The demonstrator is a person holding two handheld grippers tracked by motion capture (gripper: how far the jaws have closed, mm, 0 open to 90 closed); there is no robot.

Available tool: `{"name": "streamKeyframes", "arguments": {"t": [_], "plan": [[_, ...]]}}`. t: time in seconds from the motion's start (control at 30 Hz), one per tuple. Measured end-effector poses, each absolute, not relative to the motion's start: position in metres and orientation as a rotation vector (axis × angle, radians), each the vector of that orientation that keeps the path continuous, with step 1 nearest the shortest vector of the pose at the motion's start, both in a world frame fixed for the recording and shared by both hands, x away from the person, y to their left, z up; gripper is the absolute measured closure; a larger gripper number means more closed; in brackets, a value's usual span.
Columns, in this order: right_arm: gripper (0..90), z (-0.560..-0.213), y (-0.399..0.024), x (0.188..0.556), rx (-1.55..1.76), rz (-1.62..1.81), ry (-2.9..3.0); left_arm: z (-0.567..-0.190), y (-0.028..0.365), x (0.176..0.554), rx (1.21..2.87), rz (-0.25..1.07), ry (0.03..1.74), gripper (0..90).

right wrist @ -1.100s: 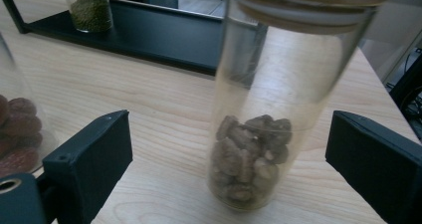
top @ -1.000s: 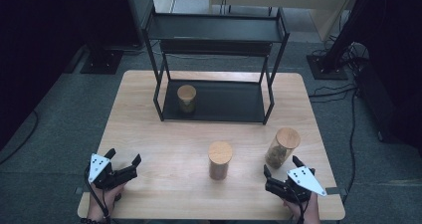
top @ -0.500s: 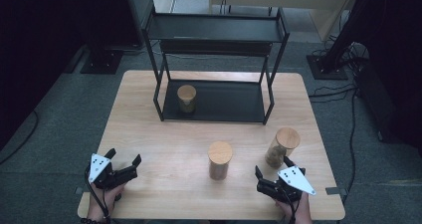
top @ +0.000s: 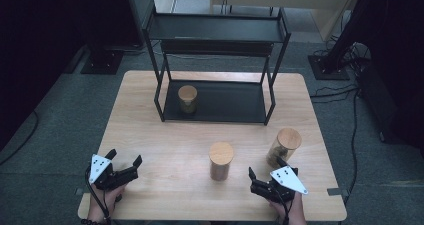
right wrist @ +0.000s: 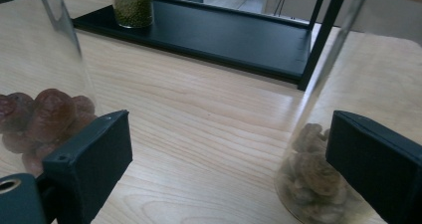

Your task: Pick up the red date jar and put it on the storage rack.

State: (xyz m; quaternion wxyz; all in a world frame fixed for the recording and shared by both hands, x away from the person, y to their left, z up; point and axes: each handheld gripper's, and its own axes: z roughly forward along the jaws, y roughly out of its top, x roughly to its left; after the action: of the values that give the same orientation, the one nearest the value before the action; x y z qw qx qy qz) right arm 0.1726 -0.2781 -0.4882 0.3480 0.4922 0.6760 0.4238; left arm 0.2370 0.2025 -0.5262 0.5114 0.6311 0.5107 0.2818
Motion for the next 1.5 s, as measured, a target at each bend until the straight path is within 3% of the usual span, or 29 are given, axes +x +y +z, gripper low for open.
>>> {"name": "streamKeyframes", "arguments": {"t": [1.5], "plan": [[4.0, -0.498, -0.232, 0.181, 1.204, 1.132, 1.848, -0.526, 0.202, 0.237, 1.525, 0.679, 1.220, 0.3]]}}
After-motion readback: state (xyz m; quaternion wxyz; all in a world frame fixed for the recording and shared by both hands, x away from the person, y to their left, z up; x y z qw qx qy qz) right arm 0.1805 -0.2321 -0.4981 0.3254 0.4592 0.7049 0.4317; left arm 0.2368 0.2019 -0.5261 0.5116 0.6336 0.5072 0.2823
